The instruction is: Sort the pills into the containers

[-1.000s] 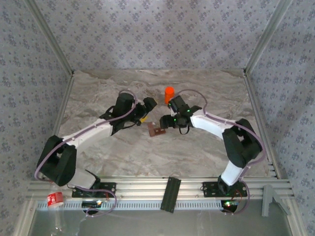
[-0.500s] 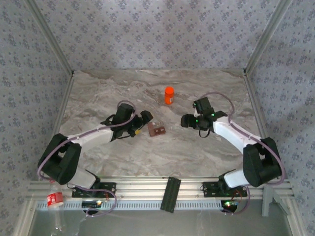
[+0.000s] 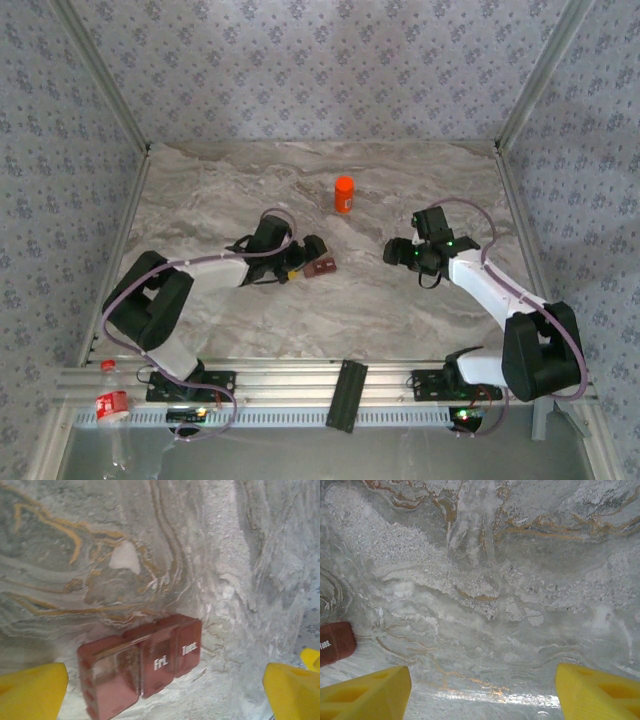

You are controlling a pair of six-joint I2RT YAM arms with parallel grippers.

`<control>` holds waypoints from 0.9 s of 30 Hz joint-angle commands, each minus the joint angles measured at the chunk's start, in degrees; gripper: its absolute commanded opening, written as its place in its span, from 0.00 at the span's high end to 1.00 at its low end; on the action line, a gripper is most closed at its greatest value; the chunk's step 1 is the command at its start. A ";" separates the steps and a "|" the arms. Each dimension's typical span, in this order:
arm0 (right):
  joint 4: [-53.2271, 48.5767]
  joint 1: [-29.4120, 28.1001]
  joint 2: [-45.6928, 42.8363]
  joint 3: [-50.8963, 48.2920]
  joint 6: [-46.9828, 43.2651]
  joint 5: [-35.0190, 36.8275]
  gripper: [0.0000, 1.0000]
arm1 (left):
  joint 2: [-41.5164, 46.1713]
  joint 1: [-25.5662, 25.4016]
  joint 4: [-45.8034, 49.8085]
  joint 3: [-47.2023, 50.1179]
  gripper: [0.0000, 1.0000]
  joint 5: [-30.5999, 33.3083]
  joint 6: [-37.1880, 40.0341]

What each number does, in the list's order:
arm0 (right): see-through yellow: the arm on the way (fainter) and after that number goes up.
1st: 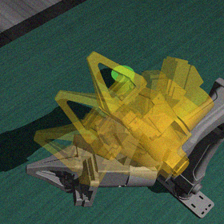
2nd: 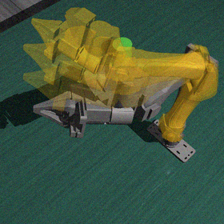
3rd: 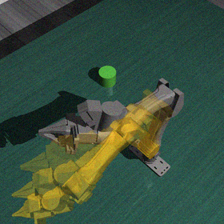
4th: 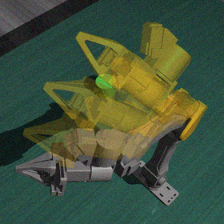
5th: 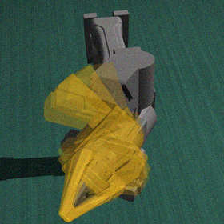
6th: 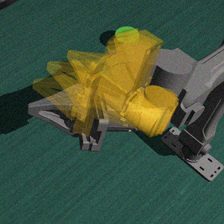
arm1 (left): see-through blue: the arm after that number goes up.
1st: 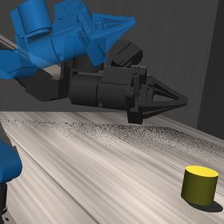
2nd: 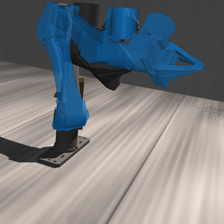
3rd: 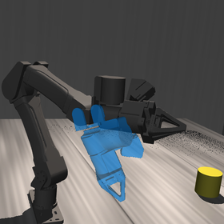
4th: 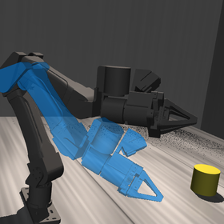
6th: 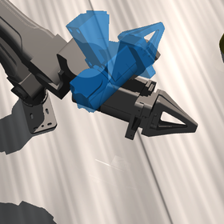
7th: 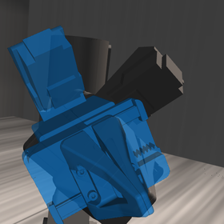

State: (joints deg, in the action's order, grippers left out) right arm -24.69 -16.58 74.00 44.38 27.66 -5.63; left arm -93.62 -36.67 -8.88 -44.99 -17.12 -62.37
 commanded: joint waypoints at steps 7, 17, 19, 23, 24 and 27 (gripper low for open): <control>-0.29 0.36 -1.02 -1.14 0.64 -0.90 0.22 | -3.36 -0.93 -2.96 -4.14 0.00 -1.52 0.32; -0.15 0.68 -1.18 -1.31 0.81 -1.38 0.22 | -5.77 -2.18 -3.98 -6.22 0.00 -1.77 -0.38; -0.06 0.81 -1.14 -1.36 0.79 -1.40 0.22 | -6.02 -2.44 -4.07 -6.29 0.00 -1.77 -0.55; 0.42 0.84 -1.16 -1.57 0.73 -1.49 0.22 | -6.65 -2.54 -4.38 -7.01 0.00 -1.77 -0.78; 0.40 0.90 -1.06 -1.59 0.68 -1.49 0.22 | -6.79 -2.67 -4.44 -7.16 0.00 -1.92 -0.81; 0.42 0.93 -1.14 -1.76 0.82 -1.58 0.22 | -6.92 -2.97 -4.46 -7.59 0.00 -1.86 -0.82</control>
State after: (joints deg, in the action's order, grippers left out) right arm -24.21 -16.10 74.00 43.07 27.68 -6.72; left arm -99.70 -39.03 -12.21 -50.96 -18.35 -62.85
